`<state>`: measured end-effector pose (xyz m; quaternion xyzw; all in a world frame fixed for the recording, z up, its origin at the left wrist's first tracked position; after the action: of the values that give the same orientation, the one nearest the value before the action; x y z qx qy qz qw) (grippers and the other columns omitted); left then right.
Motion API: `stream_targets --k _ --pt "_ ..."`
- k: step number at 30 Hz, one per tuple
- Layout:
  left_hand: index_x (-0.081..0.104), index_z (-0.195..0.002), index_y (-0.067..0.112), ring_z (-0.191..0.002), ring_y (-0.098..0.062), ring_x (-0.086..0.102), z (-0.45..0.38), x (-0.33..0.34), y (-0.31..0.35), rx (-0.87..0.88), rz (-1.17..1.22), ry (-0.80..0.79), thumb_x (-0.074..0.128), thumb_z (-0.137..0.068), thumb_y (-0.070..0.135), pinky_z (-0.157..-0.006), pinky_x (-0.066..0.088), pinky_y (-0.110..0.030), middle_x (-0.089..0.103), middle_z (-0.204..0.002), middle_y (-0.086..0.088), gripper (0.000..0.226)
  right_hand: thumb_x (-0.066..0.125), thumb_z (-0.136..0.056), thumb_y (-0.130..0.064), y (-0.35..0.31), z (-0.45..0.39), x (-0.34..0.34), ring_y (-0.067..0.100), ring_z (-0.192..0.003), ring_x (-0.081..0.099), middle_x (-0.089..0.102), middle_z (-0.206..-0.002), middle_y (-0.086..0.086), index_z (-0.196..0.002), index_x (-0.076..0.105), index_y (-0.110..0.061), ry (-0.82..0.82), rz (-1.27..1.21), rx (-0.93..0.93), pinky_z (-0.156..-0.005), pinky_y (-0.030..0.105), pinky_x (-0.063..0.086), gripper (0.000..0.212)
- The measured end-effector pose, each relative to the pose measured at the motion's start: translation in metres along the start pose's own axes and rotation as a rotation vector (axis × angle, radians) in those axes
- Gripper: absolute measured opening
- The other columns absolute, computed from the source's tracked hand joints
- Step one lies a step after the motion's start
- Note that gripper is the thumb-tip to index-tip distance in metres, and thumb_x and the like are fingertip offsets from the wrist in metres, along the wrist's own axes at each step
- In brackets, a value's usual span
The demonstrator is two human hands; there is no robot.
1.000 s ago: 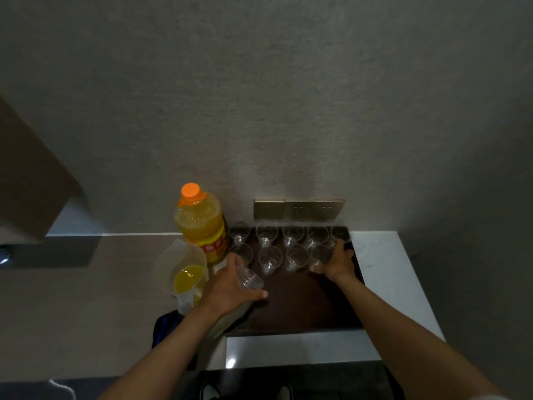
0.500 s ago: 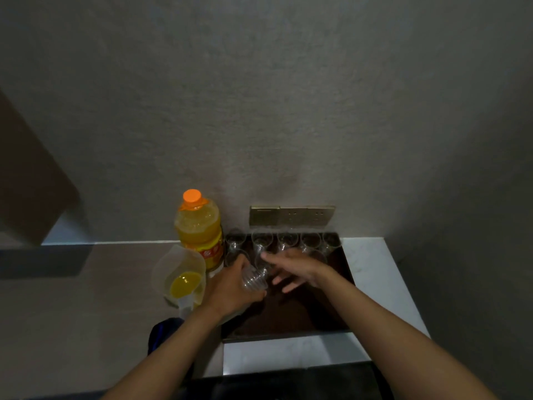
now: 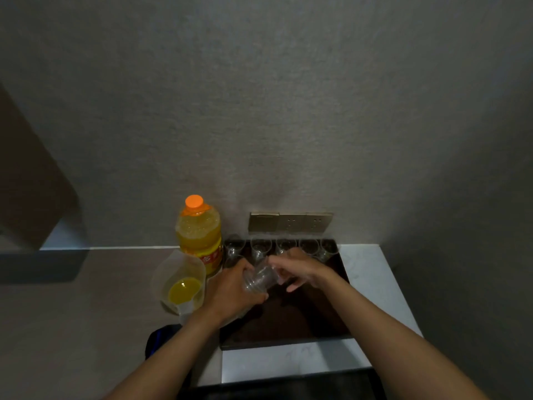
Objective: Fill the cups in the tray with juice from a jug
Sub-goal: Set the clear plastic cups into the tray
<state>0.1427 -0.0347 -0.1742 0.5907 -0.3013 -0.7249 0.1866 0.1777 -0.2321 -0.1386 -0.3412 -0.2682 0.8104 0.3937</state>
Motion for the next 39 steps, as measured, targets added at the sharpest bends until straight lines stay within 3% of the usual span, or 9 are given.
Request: stream_targets --k 4,7,10,14,18,24,29,35,39 --pt "0.051 -0.105 0.041 -0.083 0.001 0.063 -0.002 0.001 -0.005 -0.019 0.030 0.001 0.076 -0.051 0.074 -0.071 0.056 -0.033 0.067 -0.094 0.020 0.068 0.058 -0.099 -0.050 0.011 0.005 -0.025 0.020 -0.102 0.067 0.070 -0.113 0.006 -0.113 0.068 -0.017 0.178 -0.157 0.016 -0.074 0.031 0.060 0.037" --pt "0.048 -0.108 0.044 -0.087 -0.002 0.063 -0.006 0.005 -0.003 -0.021 0.030 -0.010 0.073 -0.051 0.080 -0.075 0.056 -0.034 0.066 -0.098 0.020 0.072 0.062 -0.098 -0.050 0.026 0.001 -0.051 0.023 -0.095 0.064 0.067 -0.107 0.007 -0.100 0.067 -0.015 0.461 -0.253 0.070 -0.080 0.041 0.062 0.035" --pt "0.046 -0.109 0.045 -0.090 -0.003 0.062 -0.010 0.010 0.004 -0.011 0.021 -0.029 0.071 -0.052 0.083 -0.072 0.052 -0.028 0.064 -0.102 0.019 0.073 0.064 -0.093 -0.058 0.048 0.000 -0.078 0.025 -0.092 0.061 0.067 -0.104 0.007 -0.099 0.067 -0.016 0.715 -0.044 0.122 -0.088 0.044 0.056 0.042" --pt "0.047 -0.112 0.044 -0.090 -0.003 0.062 -0.017 0.016 0.011 -0.003 -0.014 -0.054 0.070 -0.053 0.083 -0.072 0.052 -0.028 0.065 -0.103 0.020 0.074 0.059 -0.087 -0.070 0.073 0.007 -0.098 0.035 -0.110 0.061 0.060 -0.125 0.012 -0.124 0.060 -0.014 0.850 0.132 0.210 -0.092 0.042 0.049 0.067" --pt "0.047 -0.114 0.042 -0.090 -0.004 0.063 -0.022 0.022 0.011 0.004 -0.030 -0.067 0.069 -0.055 0.083 -0.072 0.052 -0.028 0.066 -0.105 0.018 0.075 0.061 -0.094 -0.061 0.092 0.009 -0.105 0.039 -0.121 0.056 0.047 -0.141 0.017 -0.141 0.049 -0.010 0.871 0.177 0.237 -0.095 0.043 0.046 0.070" --pt "0.045 -0.114 0.041 -0.090 -0.003 0.062 -0.026 0.025 0.016 -0.004 -0.036 -0.062 0.072 -0.058 0.081 -0.067 0.044 -0.023 0.064 -0.105 0.019 0.073 0.068 -0.094 -0.052 0.119 -0.003 -0.112 0.041 -0.123 0.055 0.044 -0.143 0.020 -0.148 0.043 -0.013 0.760 0.208 0.238 -0.094 0.041 0.047 0.071" --pt "0.044 -0.107 0.042 -0.089 -0.004 0.061 -0.027 0.025 0.015 -0.043 -0.045 -0.034 0.072 -0.056 0.081 -0.069 0.047 -0.027 0.063 -0.101 0.021 0.070 0.080 -0.086 -0.037 0.133 -0.022 -0.108 0.037 -0.121 0.057 0.052 -0.136 0.017 -0.138 0.046 -0.008 0.671 0.223 0.238 -0.093 0.042 0.048 0.069" --pt "0.045 -0.110 0.042 -0.090 -0.004 0.061 -0.027 0.028 0.006 -0.086 -0.052 -0.042 0.073 -0.055 0.081 -0.072 0.051 -0.030 0.063 -0.102 0.022 0.072 0.085 -0.074 -0.041 0.148 -0.050 -0.107 0.030 -0.106 0.064 0.064 -0.116 0.011 -0.114 0.057 -0.018 0.602 0.269 0.248 -0.092 0.046 0.056 0.054" --pt "0.046 -0.110 0.041 -0.088 -0.001 0.059 -0.024 0.030 0.003 -0.090 -0.045 -0.032 0.074 -0.058 0.079 -0.075 0.051 -0.031 0.060 -0.099 0.026 0.071 0.083 -0.076 -0.042 0.146 -0.056 -0.105 0.031 -0.106 0.064 0.066 -0.115 0.010 -0.117 0.060 -0.018 0.598 0.257 0.233 -0.091 0.045 0.055 0.053"
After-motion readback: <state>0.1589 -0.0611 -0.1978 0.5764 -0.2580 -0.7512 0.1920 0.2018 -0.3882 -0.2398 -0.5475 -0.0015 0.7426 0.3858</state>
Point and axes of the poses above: each hand's wrist, its own z-axis away from the middle knuckle, its own x-axis out of the palm, y = z × x, the point moved 3 cm from there along -z, towards the middle knuckle
